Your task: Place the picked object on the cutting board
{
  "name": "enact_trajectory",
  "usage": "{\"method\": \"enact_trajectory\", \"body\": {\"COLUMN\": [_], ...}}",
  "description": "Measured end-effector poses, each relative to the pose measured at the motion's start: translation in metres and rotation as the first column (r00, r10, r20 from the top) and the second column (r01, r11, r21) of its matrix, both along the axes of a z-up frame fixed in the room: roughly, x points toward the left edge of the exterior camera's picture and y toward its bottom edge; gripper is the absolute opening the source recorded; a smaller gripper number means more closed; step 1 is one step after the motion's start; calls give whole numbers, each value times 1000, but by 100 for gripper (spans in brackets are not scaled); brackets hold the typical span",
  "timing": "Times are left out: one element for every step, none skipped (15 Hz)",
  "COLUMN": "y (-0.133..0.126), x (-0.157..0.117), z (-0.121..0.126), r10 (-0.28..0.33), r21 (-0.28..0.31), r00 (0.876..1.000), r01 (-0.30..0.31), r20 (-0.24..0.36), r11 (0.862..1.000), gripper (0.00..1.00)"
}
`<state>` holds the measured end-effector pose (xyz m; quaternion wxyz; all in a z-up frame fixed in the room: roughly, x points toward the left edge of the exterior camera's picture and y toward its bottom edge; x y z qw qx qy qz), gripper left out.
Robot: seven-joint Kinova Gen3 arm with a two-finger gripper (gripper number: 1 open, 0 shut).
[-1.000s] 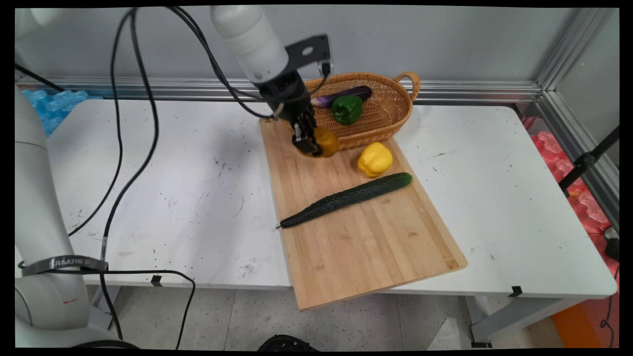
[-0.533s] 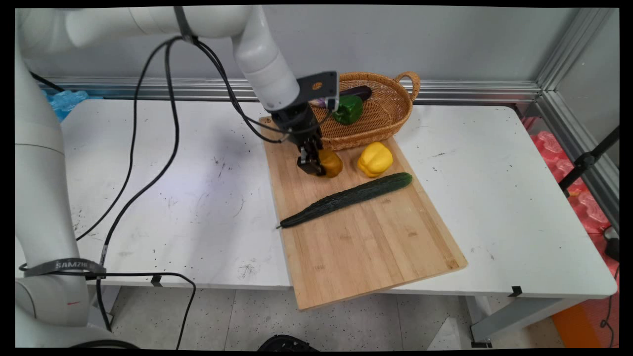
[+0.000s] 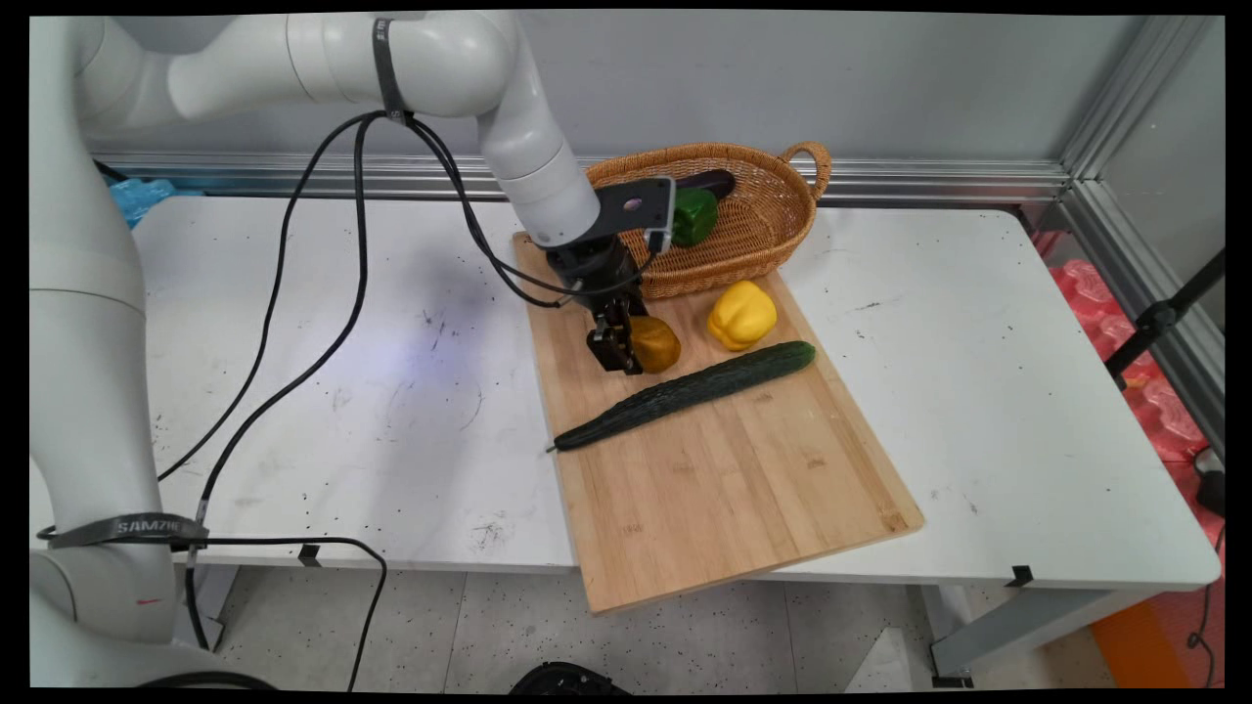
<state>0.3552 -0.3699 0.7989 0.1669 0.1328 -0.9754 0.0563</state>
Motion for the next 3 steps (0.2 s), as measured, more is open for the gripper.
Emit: {"method": "enact_trajectory", "body": {"y": [0,0,0], "x": [0,1,2], "z": [-1,0,0], "r10": [-4,-6,-7], "r21": [-1,-3,-6], "r00": [1000,1000,1000], "r01": [4,6,7], "r20": [-2,-4,-6], "r11": [1000,1000,1000], "gripper": [100,100,100]}}
